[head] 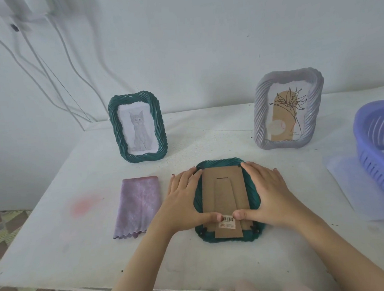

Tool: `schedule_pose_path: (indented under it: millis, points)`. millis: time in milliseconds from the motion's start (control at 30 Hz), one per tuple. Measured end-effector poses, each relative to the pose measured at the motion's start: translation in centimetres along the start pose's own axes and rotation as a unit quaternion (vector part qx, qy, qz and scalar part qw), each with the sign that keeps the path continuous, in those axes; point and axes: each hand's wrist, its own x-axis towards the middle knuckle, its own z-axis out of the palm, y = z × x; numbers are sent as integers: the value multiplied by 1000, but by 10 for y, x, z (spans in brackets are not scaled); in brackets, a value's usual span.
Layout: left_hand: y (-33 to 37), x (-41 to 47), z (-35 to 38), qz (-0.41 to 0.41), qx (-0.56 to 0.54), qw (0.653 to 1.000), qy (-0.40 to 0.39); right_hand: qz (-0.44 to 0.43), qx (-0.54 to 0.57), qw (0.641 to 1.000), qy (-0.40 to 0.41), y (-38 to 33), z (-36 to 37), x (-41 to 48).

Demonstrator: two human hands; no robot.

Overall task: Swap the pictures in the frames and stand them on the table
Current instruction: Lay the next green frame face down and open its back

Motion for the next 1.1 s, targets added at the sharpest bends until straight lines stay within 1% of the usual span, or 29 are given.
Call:
schedule_pose_path:
  millis: [500,633,833,1100]
  points:
    - [4,8,-9,9,69,997,-24,11,11,999,-45,-5,-10,7]
    - [6,10,-14,17,106,994,-29,22,11,998,-62,-9,-13,7]
    - [7,15,-15,11,146,987,-60,30,3,996,-84,-11,-16,10]
    - [14,26,-21,-23,127,986,-105,32,-12,995,-89,-15,-19,11]
